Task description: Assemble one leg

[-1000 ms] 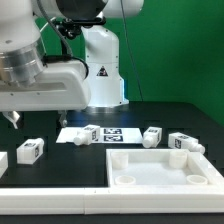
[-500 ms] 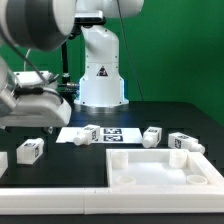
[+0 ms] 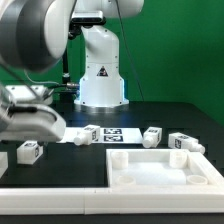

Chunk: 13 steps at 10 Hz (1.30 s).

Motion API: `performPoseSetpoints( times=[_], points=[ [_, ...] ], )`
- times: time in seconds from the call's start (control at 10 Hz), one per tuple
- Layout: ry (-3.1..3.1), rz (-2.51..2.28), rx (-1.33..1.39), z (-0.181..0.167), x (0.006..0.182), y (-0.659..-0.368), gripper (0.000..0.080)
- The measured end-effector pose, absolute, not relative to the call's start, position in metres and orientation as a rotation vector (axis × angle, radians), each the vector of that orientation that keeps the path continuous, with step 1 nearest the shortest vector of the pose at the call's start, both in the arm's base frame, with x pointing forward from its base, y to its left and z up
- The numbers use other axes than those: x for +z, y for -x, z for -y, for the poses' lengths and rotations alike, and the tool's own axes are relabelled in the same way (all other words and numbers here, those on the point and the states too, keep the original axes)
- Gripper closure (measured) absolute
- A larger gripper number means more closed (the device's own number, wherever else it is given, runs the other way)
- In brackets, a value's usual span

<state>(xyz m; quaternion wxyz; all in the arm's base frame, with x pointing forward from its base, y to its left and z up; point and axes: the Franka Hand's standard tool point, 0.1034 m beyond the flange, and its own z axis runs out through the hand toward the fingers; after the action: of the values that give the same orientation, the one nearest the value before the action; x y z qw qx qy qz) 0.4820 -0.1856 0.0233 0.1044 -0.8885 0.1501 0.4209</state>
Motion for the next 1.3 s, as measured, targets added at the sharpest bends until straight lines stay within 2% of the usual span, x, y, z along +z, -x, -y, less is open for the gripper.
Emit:
performPoseSetpoints(
  times=[0.1, 0.3, 0.8, 1.0, 1.1, 1.2, 1.3],
  points=[
    [2.579, -0.517, 1.316, 0.184, 0.021, -0.478, 0.0150],
    [2.605, -0.499, 1.290, 0.180, 0.020, -0.485, 0.0150],
    [2.590, -0.508, 1.316, 0.179, 0.013, -0.476, 0.0150],
    [2.589, -0.508, 1.316, 0.179, 0.012, -0.476, 0.0401],
    [2.594, -0.503, 1.316, 0.177, 0.013, -0.477, 0.0401],
    [2.610, -0.475, 1.307, 0.165, 0.023, -0.486, 0.0515],
    [2.628, -0.440, 1.292, 0.149, 0.039, -0.497, 0.0515]
  ],
)
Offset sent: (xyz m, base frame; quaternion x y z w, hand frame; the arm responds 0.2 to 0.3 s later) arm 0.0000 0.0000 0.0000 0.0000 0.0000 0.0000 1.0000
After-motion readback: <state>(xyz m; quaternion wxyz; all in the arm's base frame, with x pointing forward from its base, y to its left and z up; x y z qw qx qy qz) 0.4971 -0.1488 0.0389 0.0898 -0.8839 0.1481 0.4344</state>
